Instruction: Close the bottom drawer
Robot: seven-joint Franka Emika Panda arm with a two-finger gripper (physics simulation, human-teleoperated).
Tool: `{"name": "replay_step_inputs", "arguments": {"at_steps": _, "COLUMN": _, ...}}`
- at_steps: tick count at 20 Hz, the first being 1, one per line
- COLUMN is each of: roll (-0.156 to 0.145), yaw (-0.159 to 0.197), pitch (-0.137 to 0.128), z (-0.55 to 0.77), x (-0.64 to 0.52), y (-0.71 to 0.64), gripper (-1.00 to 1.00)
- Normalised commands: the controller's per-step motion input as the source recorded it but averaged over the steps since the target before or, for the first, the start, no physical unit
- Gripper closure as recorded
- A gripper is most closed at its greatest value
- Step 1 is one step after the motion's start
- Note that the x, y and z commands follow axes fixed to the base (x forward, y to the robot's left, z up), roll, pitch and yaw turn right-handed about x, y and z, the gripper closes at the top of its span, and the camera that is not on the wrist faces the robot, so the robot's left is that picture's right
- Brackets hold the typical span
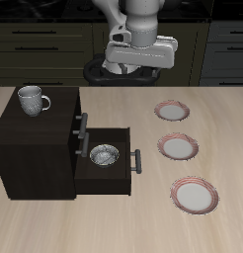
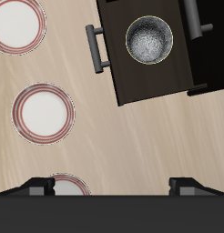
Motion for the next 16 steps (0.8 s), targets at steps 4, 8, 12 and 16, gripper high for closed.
{"name": "replay_step_inputs", "arguments": {"at_steps": 4, "roll": 0.012, "yaw": -0.056, "pitch": -0.016, "z": -0.07, "x": 0.12, "y": 0.11, "gripper": -1.0}}
{"name": "replay_step_inputs", "arguments": {"at_steps": 8, "roll": -0.013, "yaw": -0.081, "pitch": -0.017, "z": -0.09, "x": 0.16, "y": 0.09, "gripper": -1.0}}
{"name": "replay_step_inputs", "arguments": {"at_steps": 12, "roll": -0.02, "yaw": -0.105, "pitch": -0.018, "z": -0.04, "x": 0.17, "y": 0.09, "gripper": -1.0}}
{"name": "replay_step_inputs", "arguments": {"at_steps": 16, "roll": 0.011, "yaw": -0.109, "pitch": -0.004, "z": -0.09, "x": 0.13, "y": 0.13, "gripper": -1.0}}
